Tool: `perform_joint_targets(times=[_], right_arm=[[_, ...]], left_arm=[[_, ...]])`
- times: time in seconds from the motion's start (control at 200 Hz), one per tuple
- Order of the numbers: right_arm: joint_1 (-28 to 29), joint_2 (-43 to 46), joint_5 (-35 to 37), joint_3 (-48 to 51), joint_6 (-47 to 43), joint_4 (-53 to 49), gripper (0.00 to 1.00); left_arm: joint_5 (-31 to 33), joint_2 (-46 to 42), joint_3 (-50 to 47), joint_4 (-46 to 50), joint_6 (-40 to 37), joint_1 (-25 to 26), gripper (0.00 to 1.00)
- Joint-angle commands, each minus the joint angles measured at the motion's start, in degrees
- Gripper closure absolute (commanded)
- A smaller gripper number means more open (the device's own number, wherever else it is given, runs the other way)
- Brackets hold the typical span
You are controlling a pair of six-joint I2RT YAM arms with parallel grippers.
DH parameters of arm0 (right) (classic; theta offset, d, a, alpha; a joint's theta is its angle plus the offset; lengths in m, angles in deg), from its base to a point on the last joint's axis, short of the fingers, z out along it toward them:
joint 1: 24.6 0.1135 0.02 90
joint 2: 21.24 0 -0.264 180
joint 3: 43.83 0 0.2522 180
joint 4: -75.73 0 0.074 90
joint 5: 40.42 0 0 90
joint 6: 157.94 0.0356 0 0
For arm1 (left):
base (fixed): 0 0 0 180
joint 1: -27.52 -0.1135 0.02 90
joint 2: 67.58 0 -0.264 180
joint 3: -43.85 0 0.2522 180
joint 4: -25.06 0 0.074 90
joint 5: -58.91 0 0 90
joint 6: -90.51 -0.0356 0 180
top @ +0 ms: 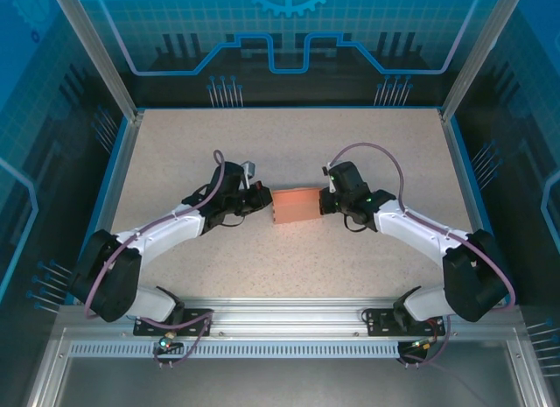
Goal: Fold the paper box
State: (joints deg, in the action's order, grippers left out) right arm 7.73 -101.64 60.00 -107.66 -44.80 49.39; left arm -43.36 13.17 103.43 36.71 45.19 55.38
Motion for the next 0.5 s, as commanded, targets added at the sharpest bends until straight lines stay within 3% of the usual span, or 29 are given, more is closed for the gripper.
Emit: perform_joint_targets(times=[0.0, 0.495], right_arm=[[2.11, -0.26, -1.59, 2.17, 0.7, -2.69, 0.96], [2.21, -0.19, -2.61, 0.5, 0.72, -3.76, 0.96]], left_arm=[[-1.63, -1.63, -1.14, -1.4, 2.81, -0.45, 1.0], [-1.22, -0.99, -2.18, -2.82, 6.71, -0.67, 1.0]])
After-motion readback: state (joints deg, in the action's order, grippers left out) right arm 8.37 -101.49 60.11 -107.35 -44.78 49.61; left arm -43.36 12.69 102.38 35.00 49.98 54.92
